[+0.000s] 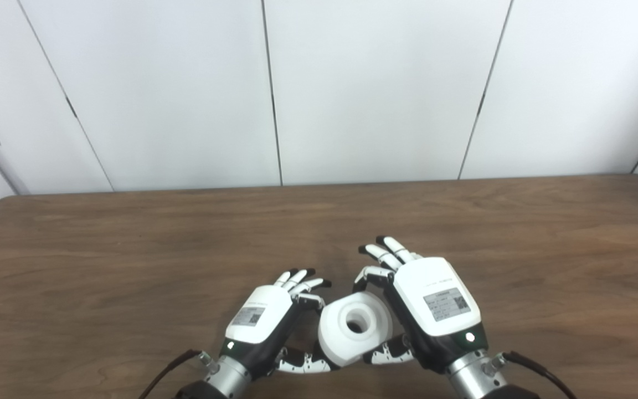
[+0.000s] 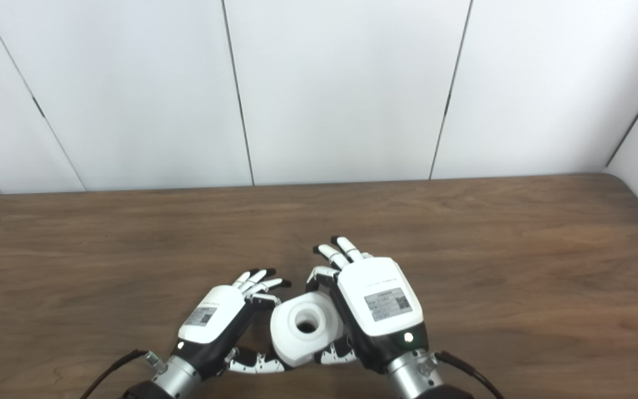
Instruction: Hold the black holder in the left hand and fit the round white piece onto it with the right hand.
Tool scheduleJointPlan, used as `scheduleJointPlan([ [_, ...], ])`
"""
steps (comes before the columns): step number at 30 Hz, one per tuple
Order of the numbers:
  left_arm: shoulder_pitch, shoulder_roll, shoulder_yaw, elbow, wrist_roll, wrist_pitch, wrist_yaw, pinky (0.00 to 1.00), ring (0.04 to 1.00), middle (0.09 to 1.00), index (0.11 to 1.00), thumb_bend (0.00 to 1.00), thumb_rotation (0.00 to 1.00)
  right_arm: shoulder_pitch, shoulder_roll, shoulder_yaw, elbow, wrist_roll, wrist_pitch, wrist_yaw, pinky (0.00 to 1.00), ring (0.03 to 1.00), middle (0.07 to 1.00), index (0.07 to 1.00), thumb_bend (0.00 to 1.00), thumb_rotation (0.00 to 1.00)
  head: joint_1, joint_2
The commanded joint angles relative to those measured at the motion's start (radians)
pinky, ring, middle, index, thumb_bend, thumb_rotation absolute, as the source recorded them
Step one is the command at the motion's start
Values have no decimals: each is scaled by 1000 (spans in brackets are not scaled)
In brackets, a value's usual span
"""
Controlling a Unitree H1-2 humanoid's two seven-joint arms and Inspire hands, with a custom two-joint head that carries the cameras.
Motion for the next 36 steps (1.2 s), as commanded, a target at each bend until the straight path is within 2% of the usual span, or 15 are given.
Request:
scheduleJointPlan([
  [1,-24,-14,-12,-12,2,-21,10,1000,967,880,480,515,49,8,-15,4,14,3,-14,82,735,945,900,486,515,160,1,1],
  [3,-24,-15,-12,-10,1,-23,12,1000,966,880,480,515,49,7,-17,2,10,12,-14,94,724,951,909,492,514,169,2,0],
  [4,-24,-15,-12,-10,1,-22,12,1000,966,880,480,515,49,6,-18,1,8,16,-14,99,719,952,910,557,667,296,2,0],
  [5,-24,-15,-13,-10,2,-22,12,1000,967,881,480,515,49,5,-18,0,6,18,-14,105,715,954,913,605,773,380,2,0],
  [9,-25,-15,-14,-11,4,-19,9,1000,967,882,480,515,49,0,-21,-3,0,19,-17,126,715,961,917,652,863,463,1,0],
  [18,-24,-15,-15,-9,4,-24,17,1000,964,879,480,515,49,0,-14,-10,-3,20,-17,141,725,967,918,668,903,466,3,-2],
  [31,-22,-16,-13,-8,3,-20,16,1000,968,884,480,515,49,3,-15,-11,1,19,-20,133,716,960,913,662,900,438,2,-5],
  [36,-24,-15,-12,4,1,-34,31,1000,965,878,480,515,49,1,-15,-14,5,42,-20,123,715,960,916,695,909,459,1,-10],
])
